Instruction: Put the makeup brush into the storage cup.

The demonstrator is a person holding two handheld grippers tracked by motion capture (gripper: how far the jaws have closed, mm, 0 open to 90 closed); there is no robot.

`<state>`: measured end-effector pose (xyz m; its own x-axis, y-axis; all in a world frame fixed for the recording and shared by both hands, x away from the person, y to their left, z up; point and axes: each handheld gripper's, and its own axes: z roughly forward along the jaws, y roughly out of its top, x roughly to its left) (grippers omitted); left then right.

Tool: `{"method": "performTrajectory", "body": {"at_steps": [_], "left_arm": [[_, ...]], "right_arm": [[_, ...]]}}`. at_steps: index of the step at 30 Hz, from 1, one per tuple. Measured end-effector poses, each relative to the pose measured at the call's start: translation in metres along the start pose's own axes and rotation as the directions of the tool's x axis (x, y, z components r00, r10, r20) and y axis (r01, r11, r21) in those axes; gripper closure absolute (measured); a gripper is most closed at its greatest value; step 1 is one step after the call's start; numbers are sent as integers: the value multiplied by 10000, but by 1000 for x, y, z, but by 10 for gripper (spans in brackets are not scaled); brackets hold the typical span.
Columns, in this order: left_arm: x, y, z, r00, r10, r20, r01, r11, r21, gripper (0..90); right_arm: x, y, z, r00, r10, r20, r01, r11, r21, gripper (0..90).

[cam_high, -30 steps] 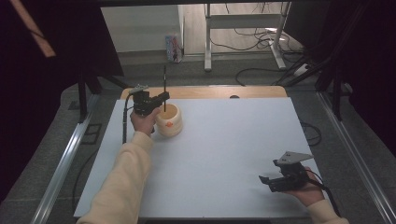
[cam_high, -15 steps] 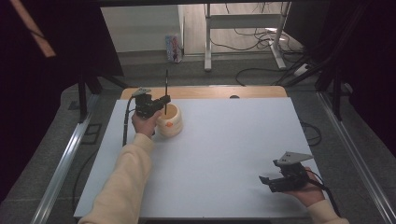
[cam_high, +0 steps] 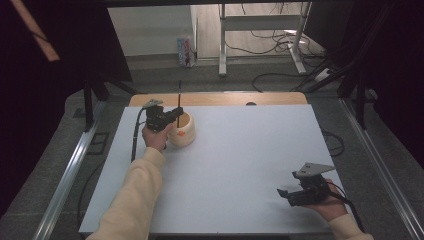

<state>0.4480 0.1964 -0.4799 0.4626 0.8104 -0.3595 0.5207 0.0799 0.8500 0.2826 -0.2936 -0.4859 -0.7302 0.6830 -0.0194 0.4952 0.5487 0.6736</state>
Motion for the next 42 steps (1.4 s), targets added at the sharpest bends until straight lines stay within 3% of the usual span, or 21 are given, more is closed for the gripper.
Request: {"method": "performTrajectory", "body": {"at_steps": [11, 12, 14, 17, 22, 31, 34, 42], "left_arm": [[-3, -1, 1, 9998, 185, 53, -184, 9998, -15, 846], [-3, -1, 0, 9997, 224, 60, -223, 9996, -159, 794], [-5, 1, 0, 9998, 99, -149, -105, 9993, -358, 548], [-7, 3, -3, 9999, 15, -157, -24, 9984, -563, 373], [-5, 3, -5, 9999, -125, -62, 122, 9989, -448, 222], [-4, 4, -14, 9997, -228, -1, 228, 9984, -518, 197], [-7, 5, -20, 10000, 14, -66, -17, 9989, -469, 198], [-10, 5, -40, 9998, 222, 20, -221, 9997, -139, 186]], "right_arm": [[0, 0, 0, 10000, -12, -10, 12, 10000, 18, 157], [0, 0, 0, 10000, -19, -17, 19, 10000, 10, 157], [0, 0, 0, 10000, -12, -18, 12, 10000, 0, 157], [0, 0, 0, 10000, -11, -20, 11, 10000, 0, 157], [0, 0, 0, 10000, -21, -34, 21, 10000, -7, 157], [0, 0, 0, 10000, -6, -32, 6, 10000, -20, 157], [0, 0, -1, 10000, -2, -39, 2, 10000, -65, 157], [-1, 0, -3, 9999, 108, -31, -108, 9998, -185, 150]]}}
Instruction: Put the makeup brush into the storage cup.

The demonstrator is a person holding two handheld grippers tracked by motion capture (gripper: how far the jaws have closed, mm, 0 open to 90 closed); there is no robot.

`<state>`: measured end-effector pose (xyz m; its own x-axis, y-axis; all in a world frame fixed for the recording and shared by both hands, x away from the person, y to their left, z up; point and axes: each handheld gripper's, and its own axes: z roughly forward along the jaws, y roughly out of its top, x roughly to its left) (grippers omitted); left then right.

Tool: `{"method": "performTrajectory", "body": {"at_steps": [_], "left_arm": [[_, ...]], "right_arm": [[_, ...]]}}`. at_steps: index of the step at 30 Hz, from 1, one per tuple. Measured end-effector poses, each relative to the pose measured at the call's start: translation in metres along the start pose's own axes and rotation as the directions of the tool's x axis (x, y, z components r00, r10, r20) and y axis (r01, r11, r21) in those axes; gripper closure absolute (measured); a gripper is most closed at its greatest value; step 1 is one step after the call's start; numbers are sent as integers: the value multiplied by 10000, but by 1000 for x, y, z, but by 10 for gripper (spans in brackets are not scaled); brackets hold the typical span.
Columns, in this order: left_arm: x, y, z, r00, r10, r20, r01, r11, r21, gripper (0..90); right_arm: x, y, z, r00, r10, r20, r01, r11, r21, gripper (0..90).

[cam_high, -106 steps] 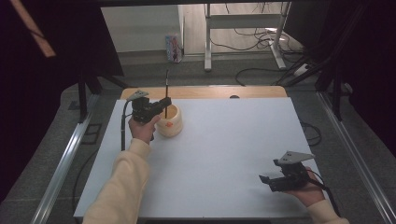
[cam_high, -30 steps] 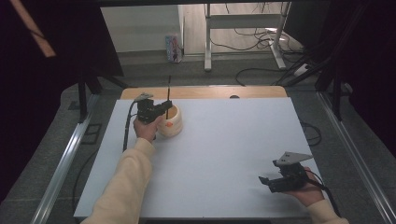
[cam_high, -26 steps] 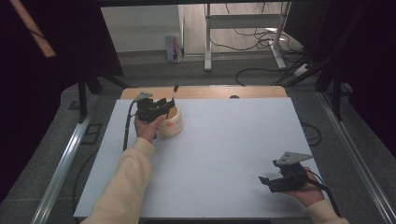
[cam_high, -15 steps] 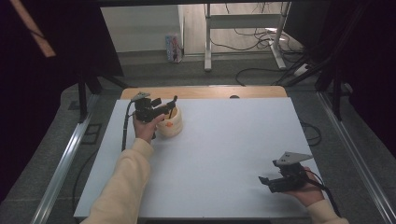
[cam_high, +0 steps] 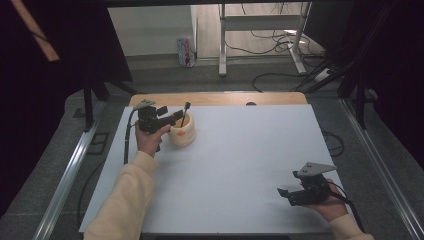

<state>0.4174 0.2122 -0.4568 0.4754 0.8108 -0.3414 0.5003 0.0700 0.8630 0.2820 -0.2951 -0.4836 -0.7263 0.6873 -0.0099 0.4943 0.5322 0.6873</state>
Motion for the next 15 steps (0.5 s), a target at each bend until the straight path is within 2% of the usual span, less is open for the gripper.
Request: {"method": "performTrajectory", "body": {"at_steps": [2, 7, 15], "left_arm": [[-1, -2, -7, 9999, 94, 111, -96, 9999, 127, 190], [-6, -6, -27, 9980, 612, 170, -619, 9972, 429, 185], [-7, -17, -52, 9959, 823, 387, -852, 9929, 831, 163]], "right_arm": [[0, 0, -1, 10000, 11, 14, -11, 10000, -33, 148], [0, 0, -2, 10000, 99, 10, -99, 9999, -123, 138], [-1, 1, -3, 9998, 163, 68, -161, 9996, -234, 112]]}}
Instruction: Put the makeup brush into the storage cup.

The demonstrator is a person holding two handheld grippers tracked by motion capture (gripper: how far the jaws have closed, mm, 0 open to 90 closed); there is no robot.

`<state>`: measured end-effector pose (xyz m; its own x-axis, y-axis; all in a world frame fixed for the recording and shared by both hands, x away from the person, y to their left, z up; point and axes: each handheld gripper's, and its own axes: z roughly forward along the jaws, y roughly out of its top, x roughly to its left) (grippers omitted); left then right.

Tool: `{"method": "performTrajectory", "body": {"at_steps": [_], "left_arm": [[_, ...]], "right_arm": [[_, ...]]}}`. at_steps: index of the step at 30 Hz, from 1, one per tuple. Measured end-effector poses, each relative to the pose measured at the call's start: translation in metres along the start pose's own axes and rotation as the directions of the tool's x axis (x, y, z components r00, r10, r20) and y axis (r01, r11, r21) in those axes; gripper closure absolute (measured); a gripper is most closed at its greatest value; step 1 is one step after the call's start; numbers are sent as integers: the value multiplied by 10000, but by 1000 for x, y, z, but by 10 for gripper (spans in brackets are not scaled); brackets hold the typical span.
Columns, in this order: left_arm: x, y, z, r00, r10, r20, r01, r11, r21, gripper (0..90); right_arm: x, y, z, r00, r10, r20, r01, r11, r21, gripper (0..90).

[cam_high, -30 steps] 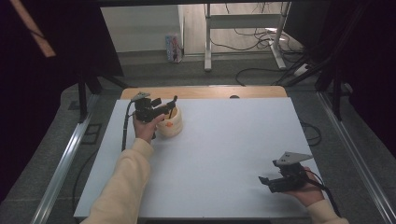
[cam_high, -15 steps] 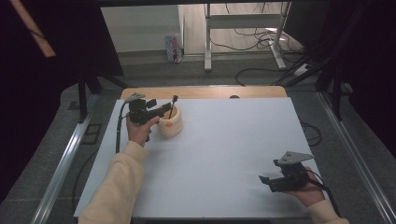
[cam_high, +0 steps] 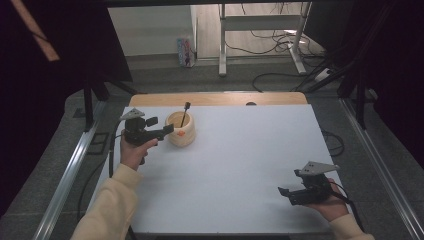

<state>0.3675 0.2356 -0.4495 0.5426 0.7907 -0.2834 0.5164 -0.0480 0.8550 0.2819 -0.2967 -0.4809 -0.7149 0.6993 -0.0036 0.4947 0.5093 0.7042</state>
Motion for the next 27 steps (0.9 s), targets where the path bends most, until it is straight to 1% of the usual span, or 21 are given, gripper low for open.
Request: {"method": "performTrajectory", "body": {"at_steps": [2, 7, 10, 12, 18, 19, 25, 27], "left_arm": [[-1, -4, -5, 9999, 162, -59, -161, 9998, 135, 160], [-1, -15, -16, 9997, 245, -55, -243, 9988, 429, 152], [-1, -22, -21, 9993, 346, -142, -337, 9976, 611, 150], [-1, -27, -23, 9996, 260, -77, -254, 9975, 659, 149], [0, -35, -27, 9997, 234, -65, -228, 9970, 738, 149], [-1, -36, -27, 9997, 222, -90, -214, 9968, 773, 149], [-9, -43, -31, 9987, 475, -210, -450, 9931, 1086, 146], [-12, -46, -35, 9977, 612, -308, -568, 9904, 1262, 145]], "right_arm": [[0, 0, 0, 10000, -13, 21, 13, 10000, 40, 100], [0, 0, 1, 10000, -28, 0, 28, 10000, 59, 92], [-1, 1, 2, 10000, 22, -10, -21, 10000, 49, 89], [-2, 1, 2, 10000, 66, 16, -66, 10000, 55, 88], [-2, 1, 2, 10000, 18, 25, -18, 10000, 88, 87], [-2, 1, 2, 10000, 17, 34, -18, 10000, 83, 86], [-2, 1, 1, 10000, 33, 12, -33, 10000, -3, 86], [-1, 0, 1, 10000, -16, 28, 16, 10000, 58, 84]]}}
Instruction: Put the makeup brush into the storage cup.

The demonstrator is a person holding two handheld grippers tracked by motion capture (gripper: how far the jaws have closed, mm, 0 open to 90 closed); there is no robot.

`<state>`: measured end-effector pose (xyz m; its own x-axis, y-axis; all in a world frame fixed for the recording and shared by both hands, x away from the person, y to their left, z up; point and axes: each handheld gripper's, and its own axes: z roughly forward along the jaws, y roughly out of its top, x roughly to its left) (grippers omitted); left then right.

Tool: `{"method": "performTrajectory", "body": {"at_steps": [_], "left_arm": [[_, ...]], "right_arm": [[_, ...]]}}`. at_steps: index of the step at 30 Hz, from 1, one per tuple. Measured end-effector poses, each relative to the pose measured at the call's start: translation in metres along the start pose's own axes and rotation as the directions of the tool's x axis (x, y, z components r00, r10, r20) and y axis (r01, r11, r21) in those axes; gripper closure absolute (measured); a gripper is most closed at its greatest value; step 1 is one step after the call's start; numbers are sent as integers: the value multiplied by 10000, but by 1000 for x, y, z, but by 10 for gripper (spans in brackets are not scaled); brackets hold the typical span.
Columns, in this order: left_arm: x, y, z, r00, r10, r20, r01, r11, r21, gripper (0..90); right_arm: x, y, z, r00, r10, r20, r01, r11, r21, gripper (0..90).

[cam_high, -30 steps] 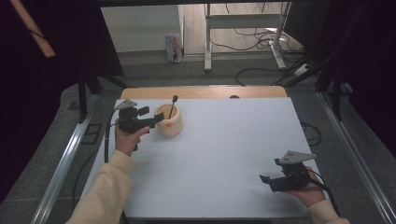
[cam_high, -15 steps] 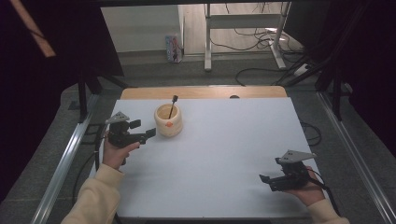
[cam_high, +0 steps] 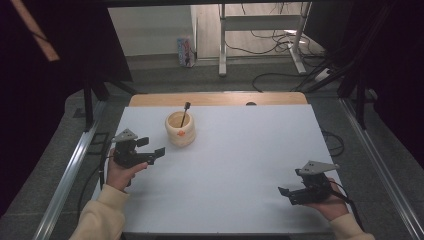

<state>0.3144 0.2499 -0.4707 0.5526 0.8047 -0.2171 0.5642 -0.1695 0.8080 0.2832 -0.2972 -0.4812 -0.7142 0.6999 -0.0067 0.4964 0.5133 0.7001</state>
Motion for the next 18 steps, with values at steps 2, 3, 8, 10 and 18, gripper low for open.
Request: {"method": "performTrajectory", "body": {"at_steps": [2, 3, 8, 10, 18], "left_arm": [[-1, -2, -2, 10000, 52, 0, -52, 10000, 58, 144], [-2, -3, -3, 10000, 17, 13, -17, 10000, 91, 143], [-7, -15, -8, 9995, 72, -303, -60, 9992, 387, 140], [-8, -20, -10, 9994, 19, -332, -5, 9990, 447, 141], [-9, -33, -17, 9971, 87, -762, -22, 9964, 852, 139]], "right_arm": [[1, 0, -2, 10000, -3, 26, 3, 10000, -30, 84], [1, 0, -2, 10000, 19, 29, -19, 10000, -60, 84], [1, 0, -4, 10000, 38, 60, -38, 9999, -119, 85], [1, 0, -3, 10000, 31, 61, -30, 10000, -84, 85], [0, 0, -3, 10000, 16, 34, -15, 10000, -51, 85]]}}
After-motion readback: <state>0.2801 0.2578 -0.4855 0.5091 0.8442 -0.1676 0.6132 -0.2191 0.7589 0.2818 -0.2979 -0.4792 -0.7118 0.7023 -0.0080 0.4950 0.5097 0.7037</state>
